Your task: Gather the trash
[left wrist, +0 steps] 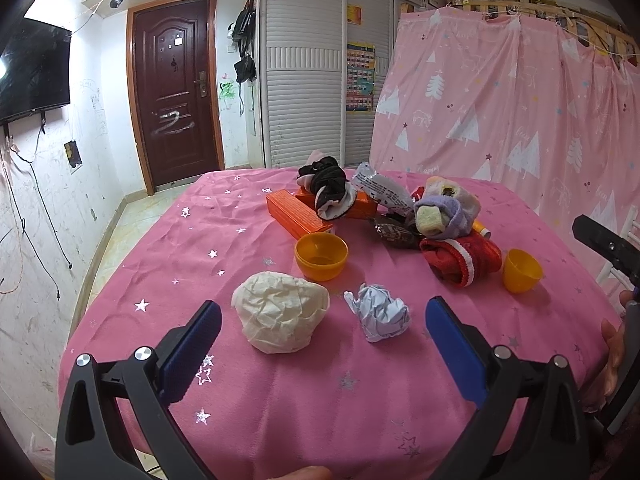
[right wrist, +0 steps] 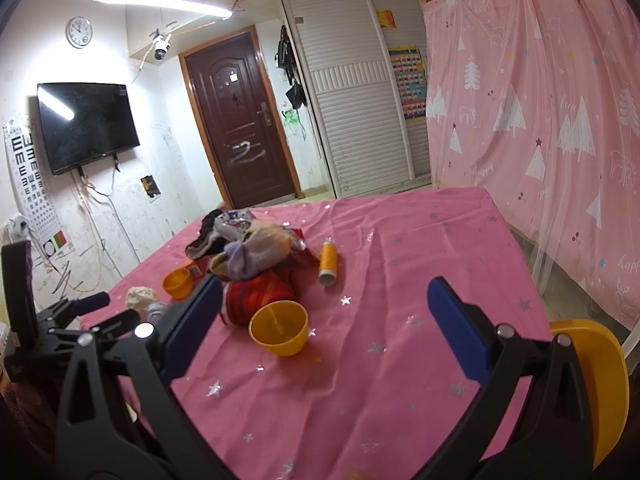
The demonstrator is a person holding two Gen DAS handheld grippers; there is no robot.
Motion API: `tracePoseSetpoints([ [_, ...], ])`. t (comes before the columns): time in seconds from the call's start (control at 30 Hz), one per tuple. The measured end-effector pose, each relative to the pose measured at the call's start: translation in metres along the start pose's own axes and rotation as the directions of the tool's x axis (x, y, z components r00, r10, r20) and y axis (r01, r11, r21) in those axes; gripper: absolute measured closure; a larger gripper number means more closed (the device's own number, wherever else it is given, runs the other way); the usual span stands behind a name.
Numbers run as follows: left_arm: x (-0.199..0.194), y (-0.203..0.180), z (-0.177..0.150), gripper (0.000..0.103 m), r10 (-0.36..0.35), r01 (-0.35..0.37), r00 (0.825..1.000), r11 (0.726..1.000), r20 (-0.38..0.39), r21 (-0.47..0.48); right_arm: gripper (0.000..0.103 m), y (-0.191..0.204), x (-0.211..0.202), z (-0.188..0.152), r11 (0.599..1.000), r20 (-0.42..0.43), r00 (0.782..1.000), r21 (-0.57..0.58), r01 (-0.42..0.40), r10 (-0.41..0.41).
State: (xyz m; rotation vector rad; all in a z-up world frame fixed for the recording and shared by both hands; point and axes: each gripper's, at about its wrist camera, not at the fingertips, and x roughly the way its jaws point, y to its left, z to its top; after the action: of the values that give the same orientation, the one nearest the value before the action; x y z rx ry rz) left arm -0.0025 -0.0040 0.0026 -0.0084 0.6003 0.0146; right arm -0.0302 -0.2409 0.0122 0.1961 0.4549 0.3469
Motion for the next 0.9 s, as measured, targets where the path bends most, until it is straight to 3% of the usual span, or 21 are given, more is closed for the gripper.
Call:
tracePoseSetpoints([
  [0.53, 0.015, 0.027, 0.024, 0.008, -0.016, 0.015, 1.000, 0.999, -0.012, -0.044, 0.004, -0.005, 0.005, -0.002, 1.000, -0.011, 1.000, -0.004, 0.022, -0.022],
  [0.7, 0.027, 0.035, 0.032, 0.008, -0.042, 0.040, 0.998, 0.999, -0.056, -0.037, 0.004, -0.003, 0.018, 0.003, 1.000, -0.103, 0.995, -0.019, 0.018, -0.020],
  [0.9, 0.041, 0.037, 0.034, 0.008, -0.065, 0.065, 0.992, 0.998, -0.112, -0.001, 0.005, 0.018, 0.034, 0.001, 0.992, -0.199, 0.980, -0.129, 0.003, -0.029],
])
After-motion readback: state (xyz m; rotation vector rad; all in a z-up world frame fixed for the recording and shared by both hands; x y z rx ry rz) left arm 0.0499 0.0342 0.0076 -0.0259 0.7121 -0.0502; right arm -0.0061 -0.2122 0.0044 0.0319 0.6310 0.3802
